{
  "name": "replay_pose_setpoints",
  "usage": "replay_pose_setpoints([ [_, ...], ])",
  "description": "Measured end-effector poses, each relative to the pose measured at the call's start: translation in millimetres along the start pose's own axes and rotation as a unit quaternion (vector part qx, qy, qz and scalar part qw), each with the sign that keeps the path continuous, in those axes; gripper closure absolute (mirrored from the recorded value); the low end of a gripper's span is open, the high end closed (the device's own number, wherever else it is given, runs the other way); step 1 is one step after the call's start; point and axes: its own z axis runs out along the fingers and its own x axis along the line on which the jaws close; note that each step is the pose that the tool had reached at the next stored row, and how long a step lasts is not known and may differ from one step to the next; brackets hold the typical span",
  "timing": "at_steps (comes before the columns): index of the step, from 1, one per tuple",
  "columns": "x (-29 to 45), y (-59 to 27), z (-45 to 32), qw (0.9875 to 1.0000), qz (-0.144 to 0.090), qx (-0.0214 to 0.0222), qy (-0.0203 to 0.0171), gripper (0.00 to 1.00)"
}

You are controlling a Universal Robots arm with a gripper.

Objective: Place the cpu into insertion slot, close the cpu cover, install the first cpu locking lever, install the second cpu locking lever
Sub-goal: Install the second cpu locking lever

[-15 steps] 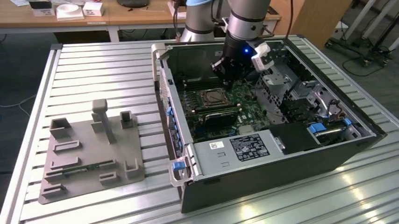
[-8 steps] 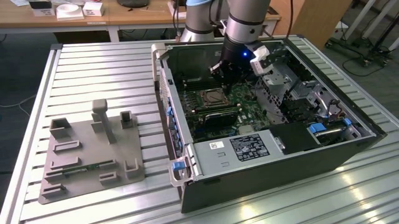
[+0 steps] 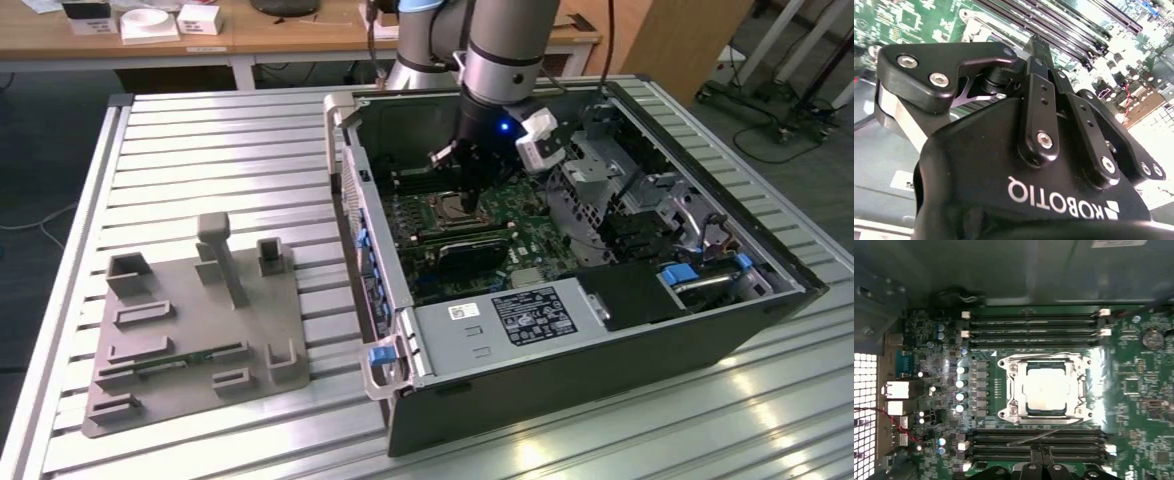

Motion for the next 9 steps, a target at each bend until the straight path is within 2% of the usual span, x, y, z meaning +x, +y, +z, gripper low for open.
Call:
replay_pose_setpoints([
  [3,5.1,-0.2,3.9,1.0,-0.007,-0.0002,0.0006,0.9],
  [9,17.1,0.4,6.5,0.9999,-0.012,-0.0003,0.001,0.9],
])
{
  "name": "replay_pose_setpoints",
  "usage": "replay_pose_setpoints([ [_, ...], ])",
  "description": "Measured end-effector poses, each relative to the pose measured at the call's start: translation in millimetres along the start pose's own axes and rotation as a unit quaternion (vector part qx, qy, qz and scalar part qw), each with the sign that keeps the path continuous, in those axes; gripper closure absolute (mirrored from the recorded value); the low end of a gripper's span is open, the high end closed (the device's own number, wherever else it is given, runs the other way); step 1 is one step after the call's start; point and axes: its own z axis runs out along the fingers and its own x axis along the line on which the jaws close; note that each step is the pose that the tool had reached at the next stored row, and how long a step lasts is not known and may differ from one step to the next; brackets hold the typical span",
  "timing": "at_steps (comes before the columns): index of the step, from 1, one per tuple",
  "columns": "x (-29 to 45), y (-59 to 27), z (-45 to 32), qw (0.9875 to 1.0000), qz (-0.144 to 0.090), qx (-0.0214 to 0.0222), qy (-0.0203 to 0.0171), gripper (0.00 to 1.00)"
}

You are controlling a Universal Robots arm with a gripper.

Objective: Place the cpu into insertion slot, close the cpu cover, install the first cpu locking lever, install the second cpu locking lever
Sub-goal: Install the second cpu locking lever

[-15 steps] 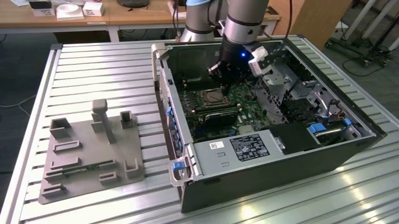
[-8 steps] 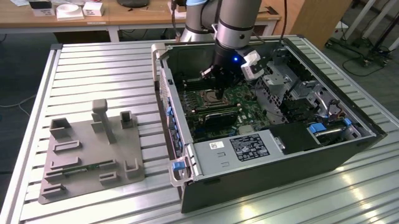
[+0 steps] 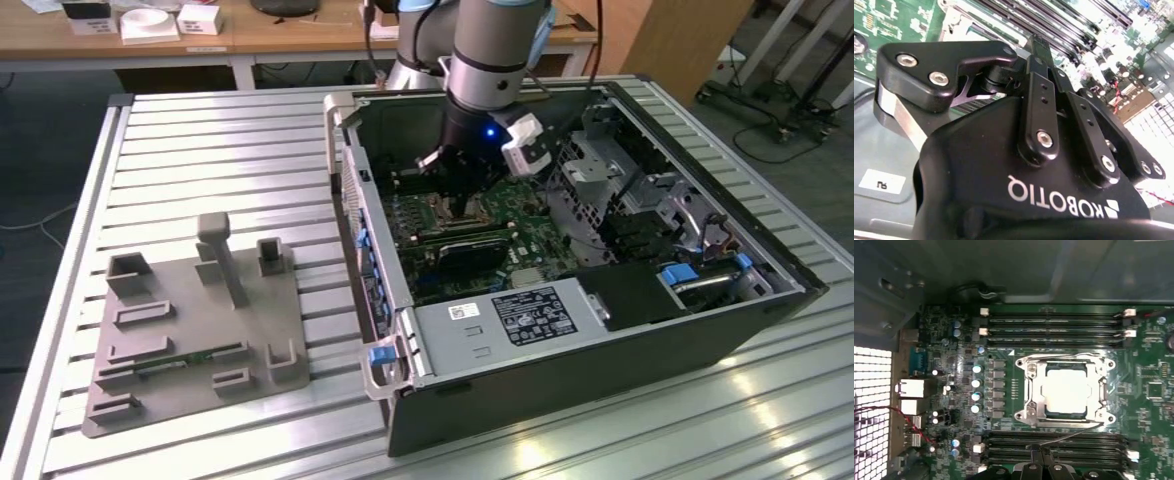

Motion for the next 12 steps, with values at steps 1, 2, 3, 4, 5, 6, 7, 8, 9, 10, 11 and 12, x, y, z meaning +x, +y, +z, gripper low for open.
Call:
replay_pose_setpoints([
  [1,0.8,0.0,0.8,1.0,-0.001,0.0,0.0001,0.9],
  [2,1.1,0.0,1.9,1.0,-0.002,0.0,0.0002,0.9],
  [3,1.4,0.0,3.1,1.0,-0.003,0.0,0.0003,0.9],
  [4,1.8,0.0,4.3,1.0,-0.005,-0.0002,0.0004,0.9],
  [5,2.0,0.0,5.3,1.0,-0.007,-0.0003,0.0006,0.9],
  [6,2.2,-0.1,6.0,0.9999,-0.011,-0.0004,0.0007,0.9],
  [7,2.4,-0.1,6.4,0.9999,-0.017,-0.0004,0.0009,0.9],
  [8,2.7,-0.1,6.9,0.9998,-0.021,-0.0005,0.001,0.9],
  [9,2.8,-0.1,7.4,0.9997,-0.025,-0.0006,0.0014,0.9],
  [10,2.9,-0.1,7.8,0.9996,-0.027,-0.0006,0.0018,0.9],
  [11,3.1,-0.1,8.1,0.9996,-0.027,-0.0007,0.0024,0.9],
  [12,3.2,-0.1,8.2,0.9996,-0.027,-0.0008,0.0034,0.9],
])
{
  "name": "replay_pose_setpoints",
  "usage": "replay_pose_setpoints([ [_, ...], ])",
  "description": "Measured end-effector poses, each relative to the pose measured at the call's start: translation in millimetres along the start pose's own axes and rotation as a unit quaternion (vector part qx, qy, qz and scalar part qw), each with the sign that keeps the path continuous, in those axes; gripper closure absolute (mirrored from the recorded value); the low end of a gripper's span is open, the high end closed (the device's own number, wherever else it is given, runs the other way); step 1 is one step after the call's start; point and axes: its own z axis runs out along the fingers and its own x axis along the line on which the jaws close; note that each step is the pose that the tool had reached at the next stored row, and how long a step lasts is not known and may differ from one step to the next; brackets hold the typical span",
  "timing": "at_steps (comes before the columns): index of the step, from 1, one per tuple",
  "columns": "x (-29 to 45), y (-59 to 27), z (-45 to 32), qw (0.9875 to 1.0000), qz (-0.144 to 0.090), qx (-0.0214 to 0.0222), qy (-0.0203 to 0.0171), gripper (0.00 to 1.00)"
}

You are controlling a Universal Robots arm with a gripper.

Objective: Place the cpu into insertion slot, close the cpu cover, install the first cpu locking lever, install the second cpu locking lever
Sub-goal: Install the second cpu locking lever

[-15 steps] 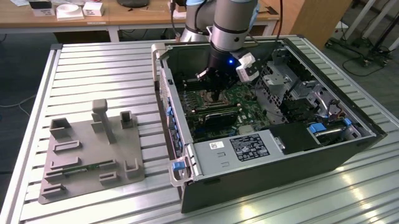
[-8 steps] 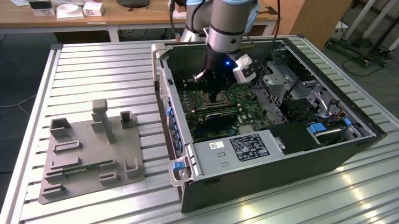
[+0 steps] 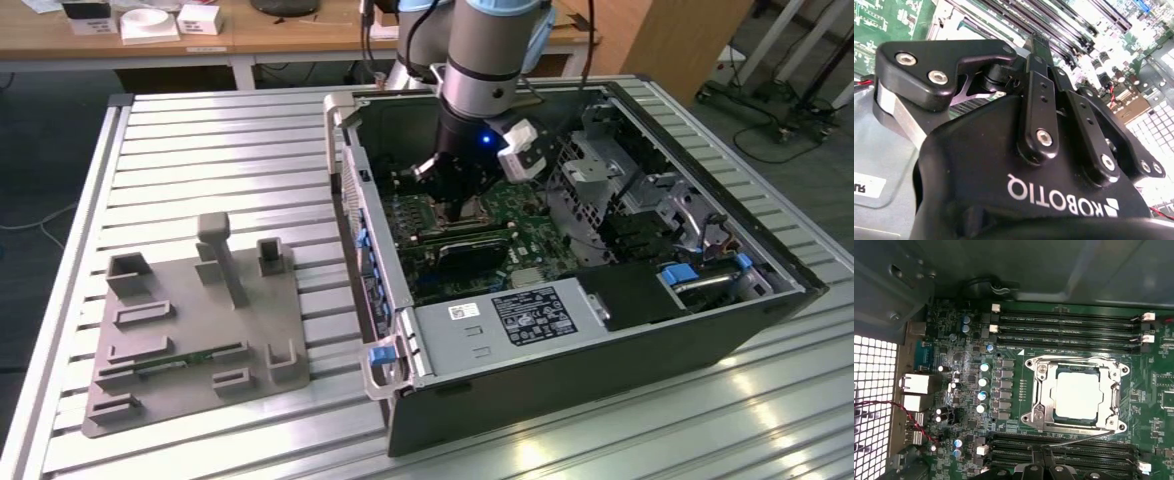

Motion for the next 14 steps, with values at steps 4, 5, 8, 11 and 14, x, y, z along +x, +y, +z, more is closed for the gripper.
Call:
replay_pose_setpoints([
  [4,0.0,0.1,0.4,1.0,0.0,-0.0025,0.0097,0.9],
  [5,0.0,0.1,0.4,0.9999,0.0,-0.0029,0.0125,0.9],
  [8,0.1,0.0,0.5,0.9999,0.001,-0.0029,0.0133,0.9],
  [11,0.0,0.0,0.9,0.9999,0.0,-0.0032,0.0123,0.9],
  [14,-0.4,0.1,2.0,0.9999,0.0,-0.0036,0.0117,0.9],
])
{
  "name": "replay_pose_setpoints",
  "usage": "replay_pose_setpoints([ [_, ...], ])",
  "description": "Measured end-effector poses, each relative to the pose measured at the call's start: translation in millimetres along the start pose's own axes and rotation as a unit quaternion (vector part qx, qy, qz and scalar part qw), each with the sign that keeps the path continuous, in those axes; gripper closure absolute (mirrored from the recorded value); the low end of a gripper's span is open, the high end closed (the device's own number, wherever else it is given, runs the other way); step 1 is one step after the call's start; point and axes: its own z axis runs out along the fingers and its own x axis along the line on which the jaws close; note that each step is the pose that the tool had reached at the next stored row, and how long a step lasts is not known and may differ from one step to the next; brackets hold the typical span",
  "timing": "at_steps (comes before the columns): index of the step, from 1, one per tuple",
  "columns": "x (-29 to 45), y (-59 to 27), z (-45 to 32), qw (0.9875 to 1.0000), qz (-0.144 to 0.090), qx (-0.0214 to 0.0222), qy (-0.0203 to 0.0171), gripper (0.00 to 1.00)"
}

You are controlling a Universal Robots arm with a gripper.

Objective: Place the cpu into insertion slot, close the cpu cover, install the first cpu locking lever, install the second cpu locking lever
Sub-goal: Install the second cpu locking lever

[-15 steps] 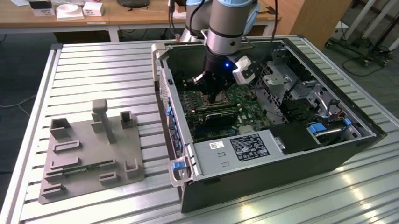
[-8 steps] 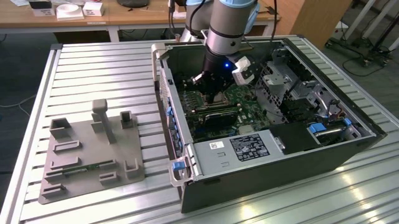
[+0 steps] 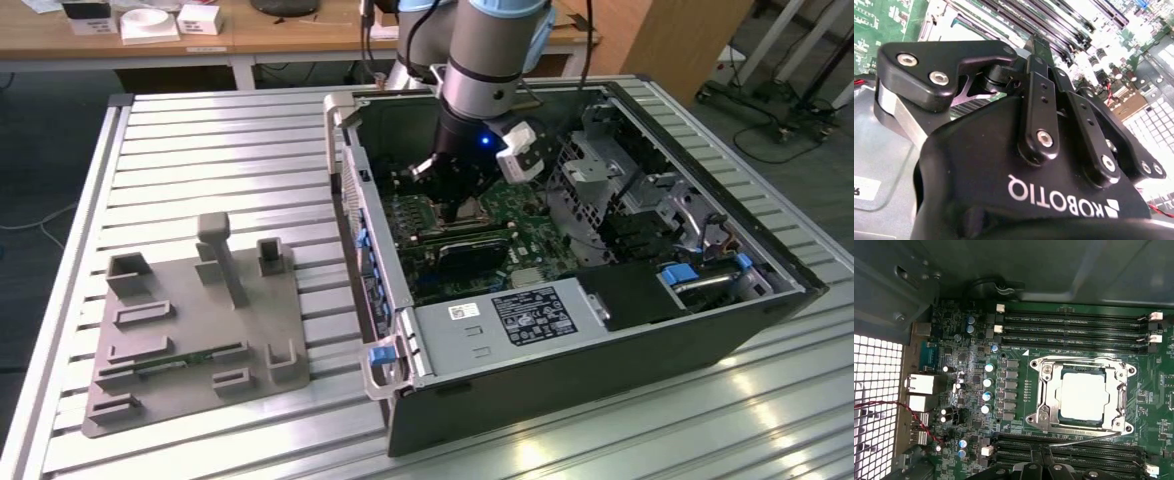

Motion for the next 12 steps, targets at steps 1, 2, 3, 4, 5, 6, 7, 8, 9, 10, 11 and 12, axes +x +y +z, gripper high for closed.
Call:
replay_pose_setpoints([
  [1,0.0,-0.1,0.7,1.0,0.0,0.0001,0.0001,0.9],
  [2,0.0,-0.1,1.7,1.0,0.0,0.0001,0.0001,0.9],
  [3,-0.1,-0.2,3.0,1.0,0.0,-0.0001,0.0001,0.9],
  [4,-0.1,-0.2,4.4,1.0,0.0,-0.0004,0.0001,0.9],
  [5,-0.1,-0.2,5.5,1.0,0.0,-0.0007,0.0001,0.9],
  [6,-0.1,-0.3,6.7,1.0,0.0,-0.0011,0.0001,0.9],
  [7,-0.1,-0.3,7.9,1.0,0.0,-0.0014,0.0001,0.9],
  [8,-0.1,-0.3,9.0,1.0,0.0,-0.0017,0.0,0.9],
  [9,-0.1,-0.4,10.0,1.0,0.0,-0.002,0.0,0.9],
  [10,0.0,-0.4,11.0,1.0,0.0,-0.0025,0.0,0.9],
  [11,0.2,-0.4,11.9,1.0,0.0,-0.0031,0.0,0.9],
  [12,0.6,-0.4,12.6,1.0,0.0,-0.0037,-0.0001,0.9],
])
